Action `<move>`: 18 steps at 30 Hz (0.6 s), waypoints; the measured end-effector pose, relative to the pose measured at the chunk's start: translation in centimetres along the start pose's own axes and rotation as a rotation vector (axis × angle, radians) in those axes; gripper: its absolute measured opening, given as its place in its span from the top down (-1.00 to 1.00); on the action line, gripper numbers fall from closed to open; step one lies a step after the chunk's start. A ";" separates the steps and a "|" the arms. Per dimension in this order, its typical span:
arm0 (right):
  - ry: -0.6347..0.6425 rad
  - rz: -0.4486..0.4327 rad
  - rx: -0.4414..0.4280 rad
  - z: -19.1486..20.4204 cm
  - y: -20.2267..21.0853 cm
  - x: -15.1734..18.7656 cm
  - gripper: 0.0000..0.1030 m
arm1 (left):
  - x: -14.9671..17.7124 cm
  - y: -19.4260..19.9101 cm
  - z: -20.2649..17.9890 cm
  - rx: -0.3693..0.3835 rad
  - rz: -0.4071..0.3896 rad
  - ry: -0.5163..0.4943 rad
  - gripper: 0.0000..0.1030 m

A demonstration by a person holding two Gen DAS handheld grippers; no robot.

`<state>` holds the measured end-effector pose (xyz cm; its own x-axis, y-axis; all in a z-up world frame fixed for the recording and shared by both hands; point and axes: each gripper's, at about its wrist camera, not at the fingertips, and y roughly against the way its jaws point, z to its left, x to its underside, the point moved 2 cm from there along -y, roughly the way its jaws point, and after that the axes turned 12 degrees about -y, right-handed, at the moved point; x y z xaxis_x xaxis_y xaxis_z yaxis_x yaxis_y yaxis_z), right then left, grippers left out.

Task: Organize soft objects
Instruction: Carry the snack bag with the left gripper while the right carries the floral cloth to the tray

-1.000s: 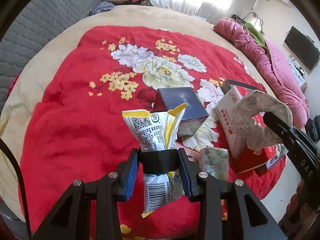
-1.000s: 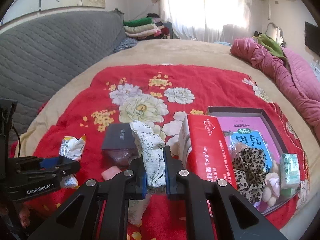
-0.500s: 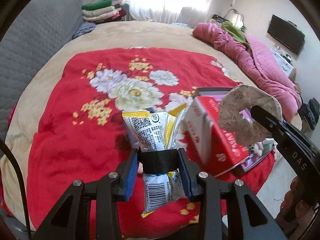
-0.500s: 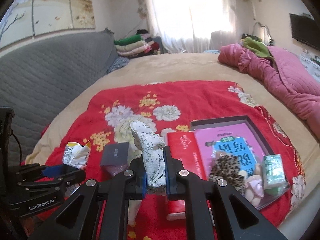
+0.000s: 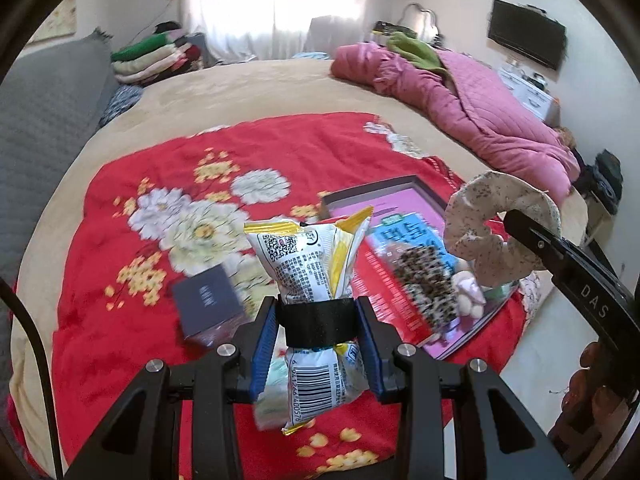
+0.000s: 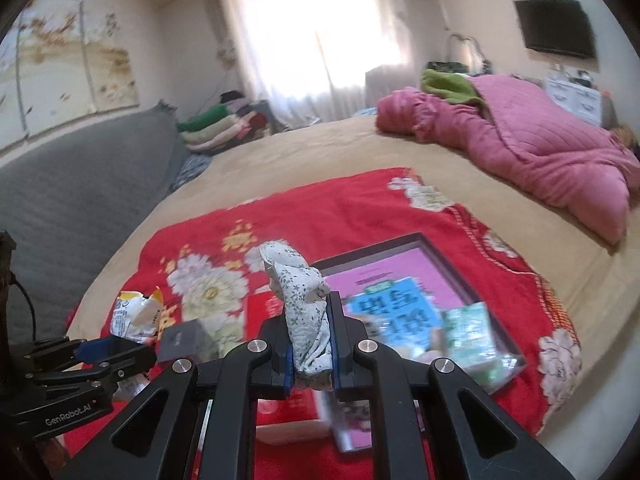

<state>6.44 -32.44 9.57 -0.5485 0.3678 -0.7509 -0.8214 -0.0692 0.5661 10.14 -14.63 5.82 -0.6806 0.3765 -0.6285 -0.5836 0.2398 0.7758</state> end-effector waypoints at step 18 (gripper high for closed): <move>-0.164 0.011 0.039 -7.7 -0.9 -1.3 0.75 | -4.2 -8.1 -8.7 0.188 0.098 -0.138 0.25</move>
<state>6.70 -39.99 7.41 -0.5218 0.5136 -0.6812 -0.8072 -0.0388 0.5890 13.90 -25.96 1.65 -0.6555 0.5220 -0.5457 -0.4159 0.3536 0.8378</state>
